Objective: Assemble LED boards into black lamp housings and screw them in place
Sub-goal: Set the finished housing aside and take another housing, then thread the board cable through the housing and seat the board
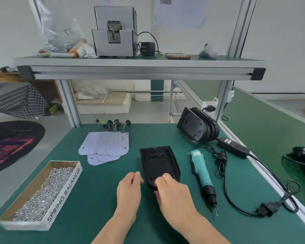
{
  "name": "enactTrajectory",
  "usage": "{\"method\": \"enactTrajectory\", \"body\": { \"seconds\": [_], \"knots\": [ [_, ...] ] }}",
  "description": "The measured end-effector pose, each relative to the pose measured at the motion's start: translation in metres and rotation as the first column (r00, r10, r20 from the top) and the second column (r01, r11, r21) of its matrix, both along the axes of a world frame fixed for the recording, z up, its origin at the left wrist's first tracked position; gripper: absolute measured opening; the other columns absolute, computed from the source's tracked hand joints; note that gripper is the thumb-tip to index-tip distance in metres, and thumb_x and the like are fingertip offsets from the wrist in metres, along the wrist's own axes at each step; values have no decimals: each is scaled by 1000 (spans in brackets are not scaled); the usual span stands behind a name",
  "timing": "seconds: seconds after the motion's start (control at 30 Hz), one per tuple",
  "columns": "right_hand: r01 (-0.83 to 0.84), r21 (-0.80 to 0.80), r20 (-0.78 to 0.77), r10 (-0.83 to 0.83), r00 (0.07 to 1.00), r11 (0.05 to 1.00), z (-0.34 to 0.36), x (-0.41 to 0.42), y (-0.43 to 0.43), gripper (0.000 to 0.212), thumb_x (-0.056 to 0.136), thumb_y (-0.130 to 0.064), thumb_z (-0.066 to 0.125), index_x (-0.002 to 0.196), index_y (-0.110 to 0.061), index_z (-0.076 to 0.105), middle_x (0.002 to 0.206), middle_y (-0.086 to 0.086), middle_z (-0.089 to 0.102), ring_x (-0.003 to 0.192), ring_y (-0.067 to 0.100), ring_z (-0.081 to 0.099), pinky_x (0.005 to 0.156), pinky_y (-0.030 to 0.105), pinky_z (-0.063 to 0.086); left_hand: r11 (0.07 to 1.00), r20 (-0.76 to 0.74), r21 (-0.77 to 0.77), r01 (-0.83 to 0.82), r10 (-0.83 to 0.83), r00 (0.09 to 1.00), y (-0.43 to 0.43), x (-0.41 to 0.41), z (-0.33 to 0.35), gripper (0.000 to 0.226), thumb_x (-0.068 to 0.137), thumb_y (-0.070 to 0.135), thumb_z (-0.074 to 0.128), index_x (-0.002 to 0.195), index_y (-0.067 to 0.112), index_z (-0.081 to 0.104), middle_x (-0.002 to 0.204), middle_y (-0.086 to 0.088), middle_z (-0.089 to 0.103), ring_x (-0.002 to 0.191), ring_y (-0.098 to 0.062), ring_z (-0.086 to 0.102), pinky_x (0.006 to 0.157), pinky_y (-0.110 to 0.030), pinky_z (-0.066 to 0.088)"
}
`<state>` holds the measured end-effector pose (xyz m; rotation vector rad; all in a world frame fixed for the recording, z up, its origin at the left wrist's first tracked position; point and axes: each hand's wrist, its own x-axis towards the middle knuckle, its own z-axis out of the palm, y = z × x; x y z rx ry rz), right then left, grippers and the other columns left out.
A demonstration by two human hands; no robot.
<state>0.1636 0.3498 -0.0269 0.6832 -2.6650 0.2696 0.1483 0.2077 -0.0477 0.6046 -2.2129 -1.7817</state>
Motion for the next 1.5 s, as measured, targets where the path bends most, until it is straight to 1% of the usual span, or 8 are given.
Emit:
{"method": "enactTrajectory", "body": {
  "seconds": [0.23,0.4,0.57,0.67,0.9,1.03,1.33,1.5],
  "knots": [
    [-15,-143,-65,5,998,990,-18,10,-3,29,71,-37,90,76,-21,66,74,-7,56,47,15,54,38,25,35,970,102,233,-74,51,993,-44,-15,18,21,92,14,47,74,12,58,51,7,34,49,-14,24,50,-26,17],
    [129,-445,-9,-148,989,886,-2,-14,7,20,92,-35,67,105,-20,67,104,-10,55,86,14,59,63,31,49,969,18,-100,-227,230,973,-126,-22,40,34,96,0,32,109,15,60,93,-9,61,75,-26,52,60,-31,37],
    [417,-320,382,-286,879,851,6,-52,8,54,93,-31,65,142,-18,46,143,4,41,132,26,39,109,41,36,818,29,-488,-306,366,930,-198,-6,50,44,88,-8,35,95,25,63,96,-6,70,58,-23,57,52,-29,44],
    [517,-413,649,-156,744,750,4,-60,4,60,97,-24,58,152,-22,33,150,6,38,131,26,45,102,37,40,735,68,-634,-241,363,929,-210,3,42,41,90,-11,39,93,18,68,105,-12,58,75,-29,60,64,-37,49],
    [574,-566,637,-128,760,591,-11,-58,-2,73,90,4,37,153,-35,37,144,-2,49,106,15,46,87,33,40,534,92,-840,-101,323,942,-204,8,24,33,85,2,54,84,32,68,109,6,63,107,-28,47,88,-40,34],
    [569,-621,614,-117,781,540,-13,-58,-5,69,90,4,41,147,-34,47,143,-6,54,114,14,50,97,34,42,697,-138,-678,-234,191,972,-175,-31,37,21,88,1,57,90,15,72,98,-2,63,90,-28,54,77,-33,37],
    [573,-616,619,-119,777,540,-17,-63,-7,68,87,-1,50,136,-49,52,134,-17,60,108,16,59,96,36,48,760,237,-646,68,115,965,-141,-153,38,11,90,22,56,87,11,57,86,-4,58,81,-27,54,65,-32,41],
    [572,-611,628,-106,771,547,-18,-66,-6,70,88,-3,52,139,-51,49,132,-20,61,111,14,59,95,34,48,646,454,-724,241,184,872,-123,-192,26,76,70,56,74,124,8,50,123,-10,55,116,-29,52,93,-35,48]
  ]
}}
